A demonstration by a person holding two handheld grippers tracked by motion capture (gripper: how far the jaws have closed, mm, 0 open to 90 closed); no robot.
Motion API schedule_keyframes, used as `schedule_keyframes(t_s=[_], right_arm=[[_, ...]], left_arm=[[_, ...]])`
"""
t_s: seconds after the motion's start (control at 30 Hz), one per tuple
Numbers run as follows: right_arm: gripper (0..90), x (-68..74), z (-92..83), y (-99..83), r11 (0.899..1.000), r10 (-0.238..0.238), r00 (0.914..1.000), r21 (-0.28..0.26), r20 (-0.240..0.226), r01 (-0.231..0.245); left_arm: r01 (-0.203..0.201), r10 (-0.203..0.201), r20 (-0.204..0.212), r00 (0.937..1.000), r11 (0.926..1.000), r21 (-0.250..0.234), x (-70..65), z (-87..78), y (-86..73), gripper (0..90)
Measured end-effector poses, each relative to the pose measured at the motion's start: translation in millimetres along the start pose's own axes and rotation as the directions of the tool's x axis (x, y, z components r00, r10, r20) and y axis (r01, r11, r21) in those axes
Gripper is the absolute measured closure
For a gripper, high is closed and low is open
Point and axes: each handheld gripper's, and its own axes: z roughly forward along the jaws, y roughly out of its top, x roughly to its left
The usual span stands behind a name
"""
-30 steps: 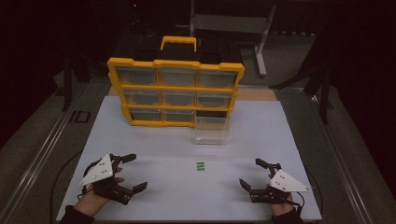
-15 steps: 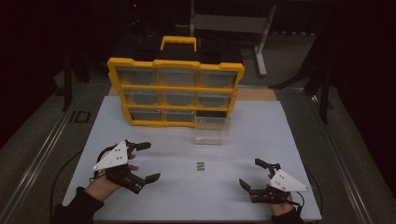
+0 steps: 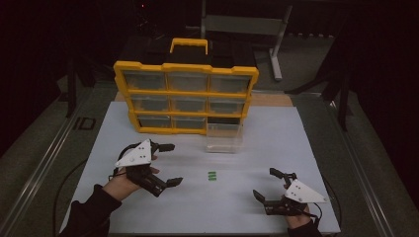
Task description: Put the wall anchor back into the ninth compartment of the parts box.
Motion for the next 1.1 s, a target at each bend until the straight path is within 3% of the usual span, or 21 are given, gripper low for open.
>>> schedule_keyframes(t_s=[0.23, 0.3, 0.57, 0.63, 0.77, 0.93, 1.1], right_arm=[[9.9, 0.0, -0.2, 0.0, 1.000, 0.005, 1.0000, -0.003, -0.002, -0.005], [10.0, 0.6, -0.2, 0.3, 1.000, 0.004, 1.0000, 0.000, -0.003, -0.004], [10.0, -0.2, -0.4, 0.2, 1.000, 0.011, 0.9999, -0.005, -0.004, -0.011], [10.0, -0.1, -0.2, 0.2, 1.000, 0.012, 0.9999, -0.005, -0.006, -0.012], [10.0, -0.5, -0.2, 0.0, 1.000, 0.008, 0.9999, 0.001, -0.009, -0.008], [10.0, -0.6, -0.8, 0.1, 1.000, 0.012, 0.9999, -0.001, -0.007, -0.012], [10.0, -0.6, -0.7, 0.0, 1.000, 0.014, 0.9999, -0.003, -0.009, -0.014]], left_arm=[[0.007, -0.007, 0.041, 0.9991, 0.9998, 0.018, -3.8, 19.4, 6.8, 0.1], [0.016, -0.017, 0.072, 0.9973, 0.9996, 0.025, -3.1, 28.9, 9.6, 0.1], [0.008, -0.012, 0.088, 0.9961, 0.9993, 0.036, -2.6, 46.7, 11.1, 0.1], [0.020, -0.026, 0.116, 0.9929, 0.9985, 0.051, 0.5, 63.5, 7.0, 0.1], [0.046, -0.055, 0.157, 0.9861, 0.9973, 0.058, 4.8, 75.5, 2.2, 0.1], [0.061, -0.073, 0.156, 0.9851, 0.9948, 0.081, 9.2, 86.4, -5.6, 2.7], [0.110, -0.119, 0.101, 0.9877, 0.9899, 0.090, 16.3, 96.7, -16.6, 1.9]])
